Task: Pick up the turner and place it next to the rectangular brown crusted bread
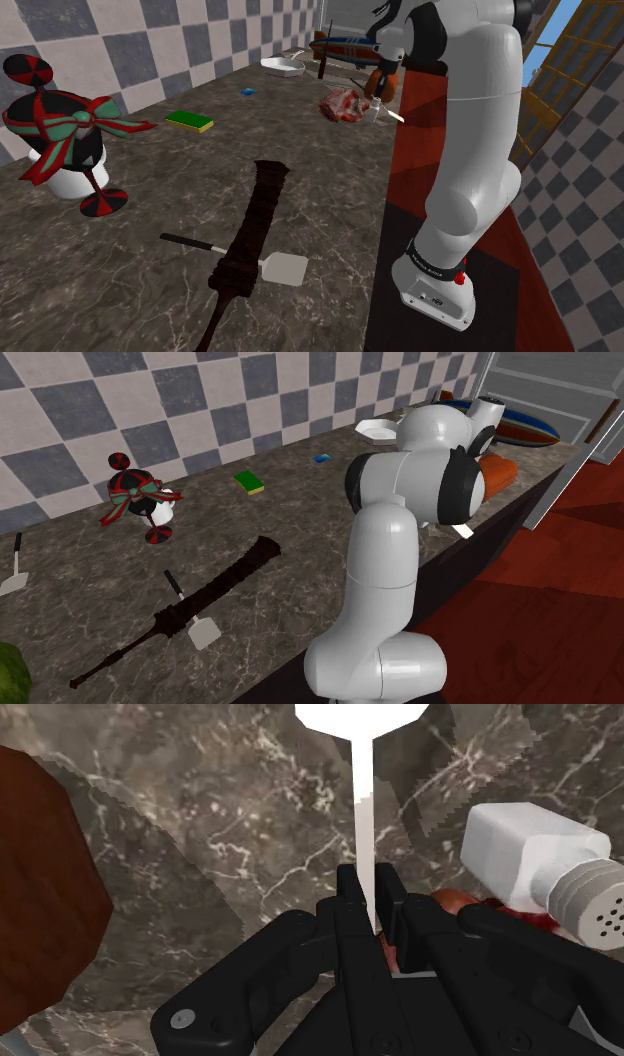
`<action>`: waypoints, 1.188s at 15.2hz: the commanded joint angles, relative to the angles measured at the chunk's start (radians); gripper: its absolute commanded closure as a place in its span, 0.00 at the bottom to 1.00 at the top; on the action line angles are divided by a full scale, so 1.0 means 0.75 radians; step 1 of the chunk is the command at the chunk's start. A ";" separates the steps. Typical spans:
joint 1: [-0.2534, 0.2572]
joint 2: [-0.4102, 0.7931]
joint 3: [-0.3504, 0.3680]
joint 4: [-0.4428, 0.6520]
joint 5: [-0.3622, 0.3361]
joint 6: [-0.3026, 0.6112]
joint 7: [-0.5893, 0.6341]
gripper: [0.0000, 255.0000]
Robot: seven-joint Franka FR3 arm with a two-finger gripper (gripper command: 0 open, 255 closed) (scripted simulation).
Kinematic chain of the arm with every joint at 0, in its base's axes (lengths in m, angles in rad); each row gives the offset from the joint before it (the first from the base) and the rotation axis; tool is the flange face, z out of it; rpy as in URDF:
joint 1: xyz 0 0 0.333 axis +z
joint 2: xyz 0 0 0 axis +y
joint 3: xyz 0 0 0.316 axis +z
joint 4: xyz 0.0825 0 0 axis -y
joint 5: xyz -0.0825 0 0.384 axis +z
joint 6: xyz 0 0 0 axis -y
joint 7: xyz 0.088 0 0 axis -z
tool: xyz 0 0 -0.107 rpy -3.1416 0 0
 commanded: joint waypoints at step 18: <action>-0.006 0.043 0.019 -0.066 0.037 0.098 -0.028 0.00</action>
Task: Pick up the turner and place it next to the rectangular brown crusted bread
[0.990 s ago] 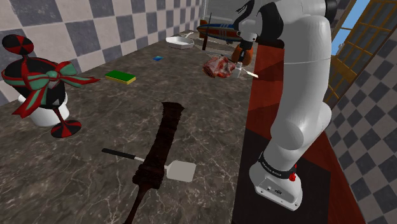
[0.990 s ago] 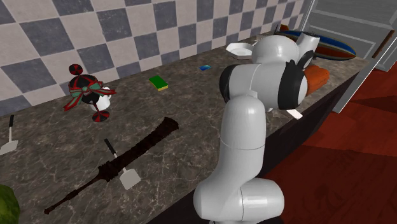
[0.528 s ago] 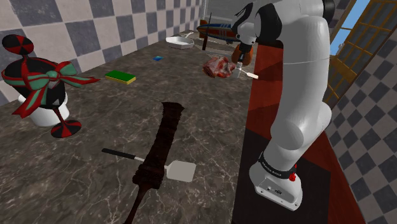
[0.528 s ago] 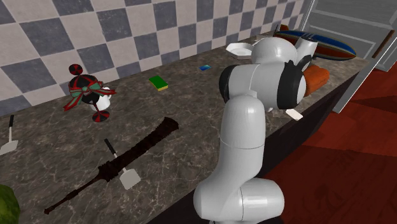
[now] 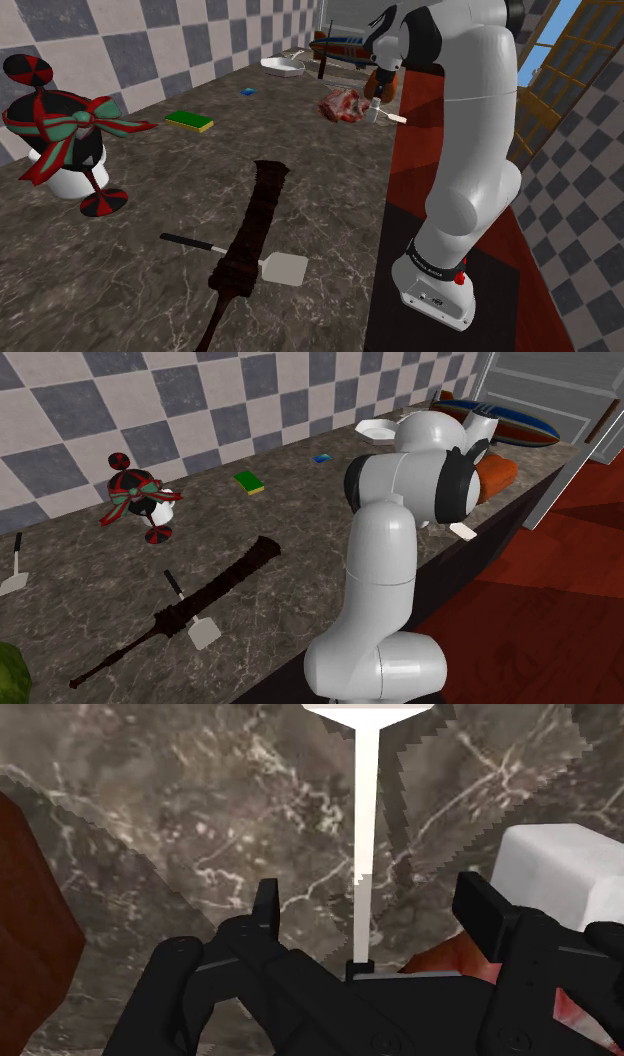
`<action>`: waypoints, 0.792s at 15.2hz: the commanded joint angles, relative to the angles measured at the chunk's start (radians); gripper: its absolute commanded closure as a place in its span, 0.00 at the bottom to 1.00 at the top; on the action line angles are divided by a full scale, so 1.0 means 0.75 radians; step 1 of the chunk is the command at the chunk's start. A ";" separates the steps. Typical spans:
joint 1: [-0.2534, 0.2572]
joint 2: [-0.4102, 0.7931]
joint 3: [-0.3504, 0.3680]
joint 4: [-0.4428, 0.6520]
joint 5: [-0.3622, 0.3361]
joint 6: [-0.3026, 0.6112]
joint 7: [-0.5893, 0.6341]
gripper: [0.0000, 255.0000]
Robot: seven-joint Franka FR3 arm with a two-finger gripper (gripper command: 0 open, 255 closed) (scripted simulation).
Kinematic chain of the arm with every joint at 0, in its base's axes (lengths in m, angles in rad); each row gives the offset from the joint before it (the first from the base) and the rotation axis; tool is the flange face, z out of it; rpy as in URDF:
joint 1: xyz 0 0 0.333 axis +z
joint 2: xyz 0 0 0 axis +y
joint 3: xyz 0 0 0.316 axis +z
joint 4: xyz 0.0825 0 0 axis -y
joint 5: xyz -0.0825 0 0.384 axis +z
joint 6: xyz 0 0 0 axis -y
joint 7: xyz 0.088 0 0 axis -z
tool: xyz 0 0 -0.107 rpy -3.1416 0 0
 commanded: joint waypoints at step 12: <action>0.005 -0.058 -0.028 0.088 -0.049 -0.134 0.030 0.00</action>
